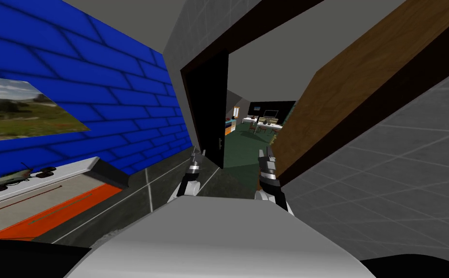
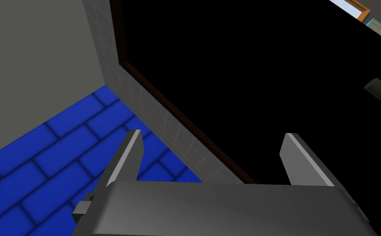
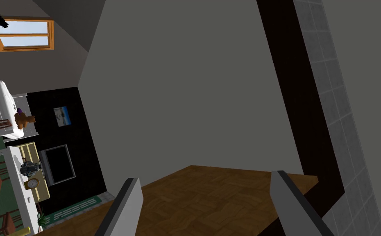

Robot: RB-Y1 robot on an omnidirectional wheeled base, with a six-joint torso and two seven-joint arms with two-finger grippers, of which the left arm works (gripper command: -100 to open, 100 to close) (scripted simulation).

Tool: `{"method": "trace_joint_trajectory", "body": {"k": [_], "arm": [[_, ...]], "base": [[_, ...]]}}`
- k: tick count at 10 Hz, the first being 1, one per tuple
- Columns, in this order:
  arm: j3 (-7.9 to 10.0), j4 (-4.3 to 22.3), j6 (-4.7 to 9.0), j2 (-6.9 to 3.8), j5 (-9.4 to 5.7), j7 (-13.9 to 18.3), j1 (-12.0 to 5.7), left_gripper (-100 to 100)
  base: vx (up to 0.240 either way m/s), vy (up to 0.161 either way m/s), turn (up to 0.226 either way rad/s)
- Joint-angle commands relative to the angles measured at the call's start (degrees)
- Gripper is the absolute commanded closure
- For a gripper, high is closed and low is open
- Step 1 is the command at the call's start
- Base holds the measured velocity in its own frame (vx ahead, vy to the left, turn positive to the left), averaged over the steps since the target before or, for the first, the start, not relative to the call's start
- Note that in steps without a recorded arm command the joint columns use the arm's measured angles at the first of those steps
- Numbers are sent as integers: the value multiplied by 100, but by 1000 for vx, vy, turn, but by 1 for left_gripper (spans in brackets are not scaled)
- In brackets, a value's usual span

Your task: Push the door open

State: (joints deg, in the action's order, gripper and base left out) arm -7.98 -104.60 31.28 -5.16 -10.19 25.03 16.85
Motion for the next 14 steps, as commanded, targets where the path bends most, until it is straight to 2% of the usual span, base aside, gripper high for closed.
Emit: {"method": "trace_joint_trajectory", "body": {"k": [1,14], "arm": [[-55,245,95,-5,-96,151,-63,-100],[-438,2025,659,-1,-914,1340,-559,-100]], "base": [[65,100,-195],[65,87,-177]]}}
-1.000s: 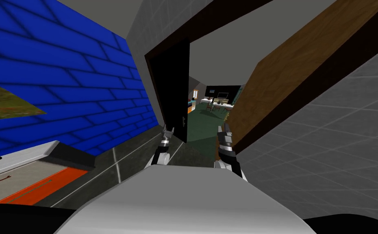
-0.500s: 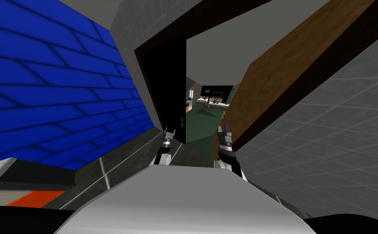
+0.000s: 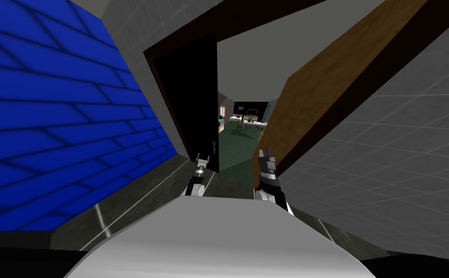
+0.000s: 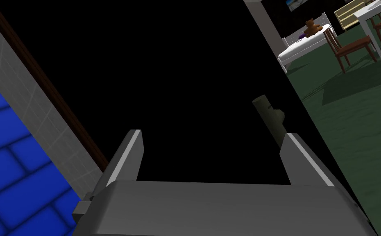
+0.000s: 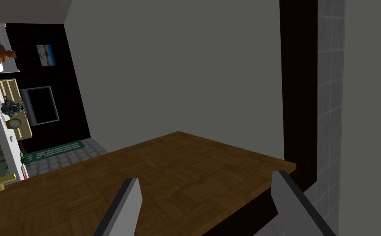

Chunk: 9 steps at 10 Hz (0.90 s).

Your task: Push the door open

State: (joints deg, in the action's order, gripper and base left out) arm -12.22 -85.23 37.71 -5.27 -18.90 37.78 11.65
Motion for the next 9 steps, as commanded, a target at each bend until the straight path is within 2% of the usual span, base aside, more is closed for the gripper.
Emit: {"method": "trace_joint_trajectory", "body": {"k": [1,9], "arm": [[-42,221,58,19,-104,153,-76,-100],[-267,1262,388,109,-582,849,-366,-100]], "base": [[52,98,-160],[43,99,-167]]}}
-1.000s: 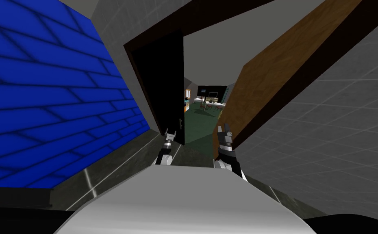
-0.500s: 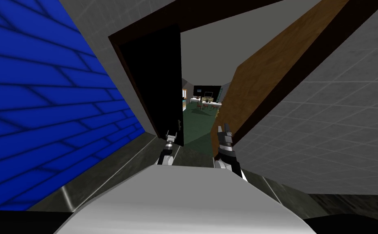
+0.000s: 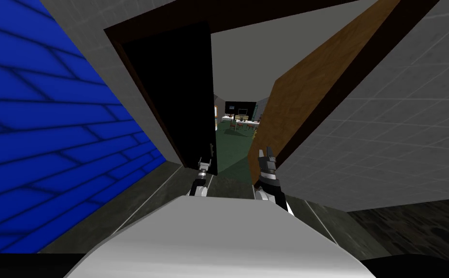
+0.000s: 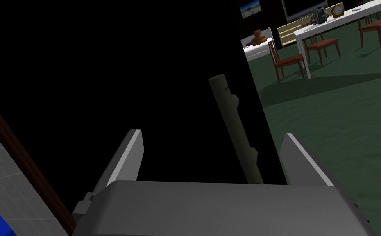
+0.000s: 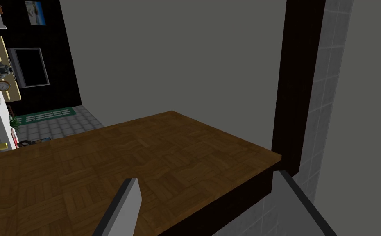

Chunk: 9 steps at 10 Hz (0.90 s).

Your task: Push the door open

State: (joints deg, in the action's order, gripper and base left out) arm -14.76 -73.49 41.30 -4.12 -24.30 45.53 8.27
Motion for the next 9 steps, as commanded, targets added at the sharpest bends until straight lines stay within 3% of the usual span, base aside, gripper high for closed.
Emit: {"method": "trace_joint_trajectory", "body": {"k": [1,9], "arm": [[-40,213,69,9,-99,158,-63,-100],[-237,1128,359,153,-519,769,-318,-100]], "base": [[22,102,-170],[30,95,-147]]}}
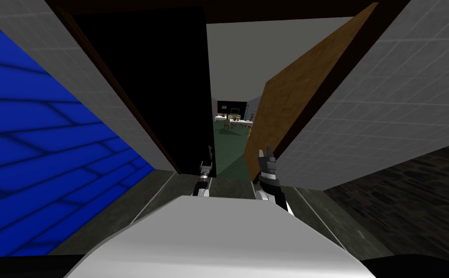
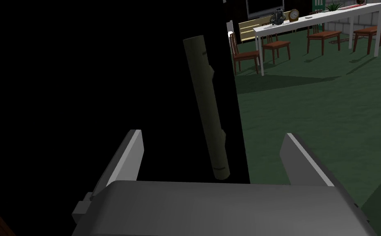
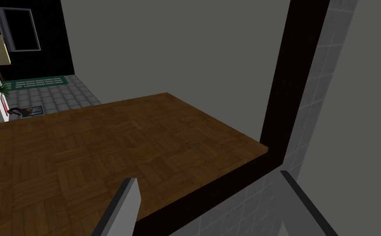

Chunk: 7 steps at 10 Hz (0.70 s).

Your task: Push the door open

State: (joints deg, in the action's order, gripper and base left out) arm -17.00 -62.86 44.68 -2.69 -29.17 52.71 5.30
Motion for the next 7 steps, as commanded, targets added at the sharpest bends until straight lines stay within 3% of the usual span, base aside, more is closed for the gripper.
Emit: {"method": "trace_joint_trajectory", "body": {"k": [1,7], "arm": [[-34,162,51,32,-78,116,-47,-100],[-218,1017,322,249,-470,687,-286,-100]], "base": [[25,92,-103],[38,141,-184]]}}
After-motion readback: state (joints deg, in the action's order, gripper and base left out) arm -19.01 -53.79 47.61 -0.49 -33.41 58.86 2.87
